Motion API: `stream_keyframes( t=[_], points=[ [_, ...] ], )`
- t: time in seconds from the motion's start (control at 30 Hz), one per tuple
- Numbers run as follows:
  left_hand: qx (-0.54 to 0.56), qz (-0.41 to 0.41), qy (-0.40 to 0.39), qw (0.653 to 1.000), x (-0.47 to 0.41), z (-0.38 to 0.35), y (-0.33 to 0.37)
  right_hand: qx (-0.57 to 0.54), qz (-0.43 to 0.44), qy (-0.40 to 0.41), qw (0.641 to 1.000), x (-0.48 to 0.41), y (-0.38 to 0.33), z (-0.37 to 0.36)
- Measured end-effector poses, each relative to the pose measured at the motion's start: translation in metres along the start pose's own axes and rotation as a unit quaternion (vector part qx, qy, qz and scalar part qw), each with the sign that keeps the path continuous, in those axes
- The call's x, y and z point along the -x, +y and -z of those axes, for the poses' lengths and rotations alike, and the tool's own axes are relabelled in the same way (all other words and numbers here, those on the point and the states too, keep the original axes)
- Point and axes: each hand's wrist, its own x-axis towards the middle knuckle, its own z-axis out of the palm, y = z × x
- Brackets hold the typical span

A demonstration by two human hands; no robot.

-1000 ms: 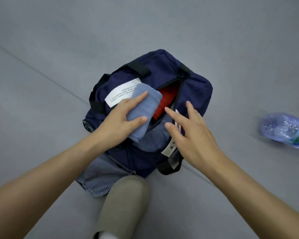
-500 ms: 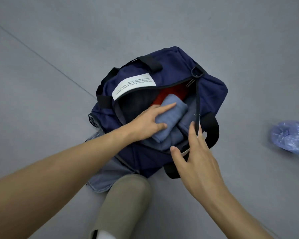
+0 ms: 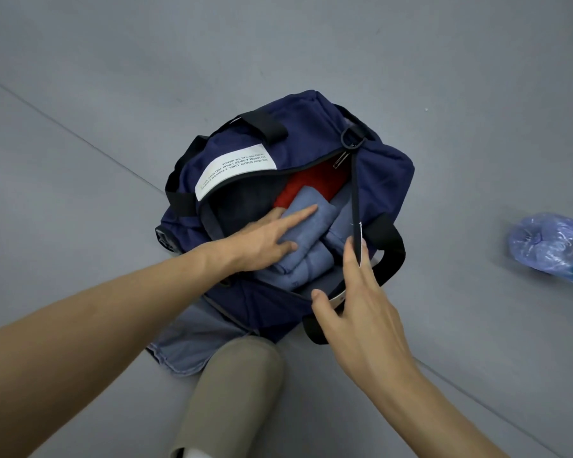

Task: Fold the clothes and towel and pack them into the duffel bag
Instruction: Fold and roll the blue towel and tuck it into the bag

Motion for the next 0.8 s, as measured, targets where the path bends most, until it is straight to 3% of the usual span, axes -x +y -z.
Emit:
stream_keyframes(
  t=[0.13, 0.3, 0.5, 0.6, 0.7, 0.8],
  points=[
    [0.044, -0.007, -0.031, 0.999, 0.002, -0.003, 0.0, -0.017, 0.012, 0.005, 1.0, -0.002, 0.002, -0.003],
    [0.223, -0.009, -0.013, 0.975, 0.007, -0.018, 0.006, -0.022, 0.02, 0.014, 0.999, -0.004, 0.007, -0.006],
    [0.22, -0.034, 0.045, 0.974, 0.014, 0.015, 0.007, -0.021, 0.018, 0.005, 1.0, -0.002, 0.01, -0.004],
    [0.149, -0.019, 0.006, 0.989, 0.022, 0.039, -0.012, -0.026, 0.027, 0.012, 0.999, -0.004, 0.013, -0.004],
    [0.012, 0.057, -0.081, 0.995, 0.036, 0.026, -0.037, -0.03, 0.036, 0.02, 0.999, -0.007, 0.014, -0.006],
    [0.086, 0.069, -0.068, 0.992, 0.034, 0.011, -0.041, -0.02, 0.043, 0.037, 0.998, -0.012, 0.014, -0.008]
  ],
)
